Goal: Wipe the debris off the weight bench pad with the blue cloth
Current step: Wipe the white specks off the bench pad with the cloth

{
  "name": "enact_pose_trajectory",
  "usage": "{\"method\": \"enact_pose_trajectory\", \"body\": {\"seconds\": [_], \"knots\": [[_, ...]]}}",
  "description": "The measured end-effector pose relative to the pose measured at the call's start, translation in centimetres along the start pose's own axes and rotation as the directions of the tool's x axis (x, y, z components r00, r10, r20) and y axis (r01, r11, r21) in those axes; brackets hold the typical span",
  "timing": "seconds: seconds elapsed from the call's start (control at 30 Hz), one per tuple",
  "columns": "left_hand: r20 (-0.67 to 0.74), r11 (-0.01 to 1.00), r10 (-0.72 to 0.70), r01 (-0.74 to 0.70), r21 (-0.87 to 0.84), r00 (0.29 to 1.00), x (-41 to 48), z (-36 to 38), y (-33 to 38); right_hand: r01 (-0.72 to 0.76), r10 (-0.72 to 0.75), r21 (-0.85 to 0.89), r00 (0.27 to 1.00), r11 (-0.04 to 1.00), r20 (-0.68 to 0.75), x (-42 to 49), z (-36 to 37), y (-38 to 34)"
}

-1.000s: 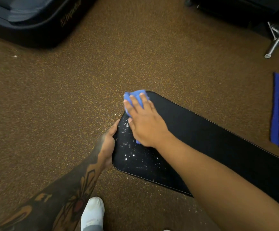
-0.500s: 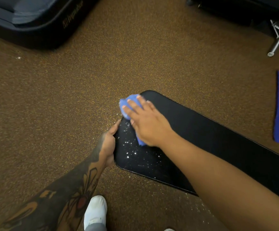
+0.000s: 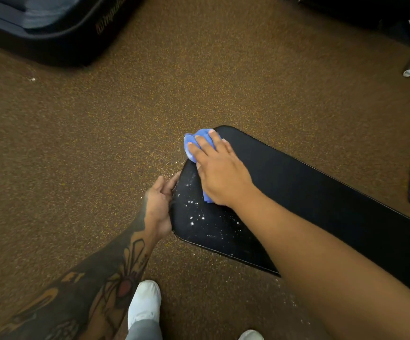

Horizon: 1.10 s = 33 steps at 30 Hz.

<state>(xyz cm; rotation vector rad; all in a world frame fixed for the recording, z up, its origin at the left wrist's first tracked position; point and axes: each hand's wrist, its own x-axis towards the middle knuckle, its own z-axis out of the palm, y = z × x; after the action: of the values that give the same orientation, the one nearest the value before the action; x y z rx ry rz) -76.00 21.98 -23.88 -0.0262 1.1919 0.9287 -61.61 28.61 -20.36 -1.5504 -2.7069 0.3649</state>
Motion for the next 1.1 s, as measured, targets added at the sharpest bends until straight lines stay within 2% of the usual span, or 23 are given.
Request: {"method": "enact_pose_trajectory", "body": {"seconds": [0.07, 0.17, 0.2, 0.27, 0.37, 0.4, 0.47, 0.53, 0.6, 0.67, 0.77, 0.83, 0.9, 1.0, 1.1], "knots": [[0.002, 1.000, 0.006, -0.006, -0.015, 1.000, 0.0, 0.0, 0.0, 0.000, 0.000, 0.005, 1.000, 1.000, -0.006, -0.2, 0.5, -1.4], [0.007, 0.998, 0.035, -0.035, -0.051, 0.999, -0.1, -0.1, -0.1, 0.263, -0.262, -0.027, 0.963, 0.964, 0.057, -2.6, 1.3, -3.3], [0.002, 0.998, 0.041, -0.041, -0.051, 0.999, -0.1, -0.1, -0.1, 0.313, -0.309, -0.036, 0.948, 0.949, 0.079, -3.1, 1.3, -3.2], [0.005, 0.999, 0.024, -0.024, -0.048, 1.000, -0.2, -0.1, 0.0, 0.278, -0.276, -0.030, 0.960, 0.960, 0.040, -2.5, 0.9, -2.1], [0.032, 0.998, -0.005, 0.006, -0.056, 0.999, 0.1, -0.4, -0.1, 0.043, -0.043, 0.004, 0.999, 0.999, -0.014, -0.6, 0.3, -0.9], [0.032, 0.998, -0.006, 0.008, -0.058, 0.999, 0.2, -0.4, -0.1, 0.010, -0.010, 0.014, 1.000, 1.000, -0.023, -0.4, 0.4, -1.2], [0.017, 0.998, -0.002, 0.003, -0.061, 1.000, 0.0, -0.4, -0.1, 0.063, -0.063, -0.001, 0.998, 0.998, -0.018, -1.3, 1.0, -2.6], [0.000, 0.996, 0.021, -0.021, -0.088, 1.000, -0.2, -0.2, 0.0, 0.233, -0.233, -0.040, 0.972, 0.972, 0.017, -3.4, 1.7, -4.0], [-0.006, 0.995, 0.032, -0.033, -0.099, 0.999, 0.0, -0.4, -0.1, 0.328, -0.324, -0.052, 0.943, 0.943, 0.079, -4.7, 1.9, -4.2], [-0.003, 0.995, 0.025, -0.025, -0.096, 1.000, -0.1, -0.4, -0.1, 0.307, -0.304, -0.077, 0.952, 0.949, 0.044, -3.9, 1.5, -2.9], [0.022, 0.995, -0.009, 0.011, -0.096, 1.000, 0.2, -0.6, -0.1, 0.072, -0.073, -0.038, 0.997, 0.997, -0.020, -1.5, 0.7, -1.2], [0.022, 0.995, -0.018, 0.020, -0.097, 1.000, 0.2, -0.8, -0.1, -0.025, 0.025, 0.027, 0.999, 0.999, -0.029, -1.0, 0.6, -1.8], [0.009, 0.995, -0.001, 0.002, -0.103, 1.000, 0.3, -0.8, -0.2, 0.022, -0.021, 0.028, 0.999, 0.999, -0.026, -2.0, 1.3, -3.6], [-0.003, 0.992, 0.027, -0.027, -0.125, 1.000, 0.3, -0.8, -0.2, 0.212, -0.212, 0.000, 0.977, 0.977, 0.027, -5.2, 2.4, -6.0], [0.017, 0.994, 0.028, -0.026, -0.108, 0.999, 0.2, -0.9, -0.1, 0.232, -0.229, -0.064, 0.972, 0.971, 0.049, -5.8, 2.3, -4.6]]}}
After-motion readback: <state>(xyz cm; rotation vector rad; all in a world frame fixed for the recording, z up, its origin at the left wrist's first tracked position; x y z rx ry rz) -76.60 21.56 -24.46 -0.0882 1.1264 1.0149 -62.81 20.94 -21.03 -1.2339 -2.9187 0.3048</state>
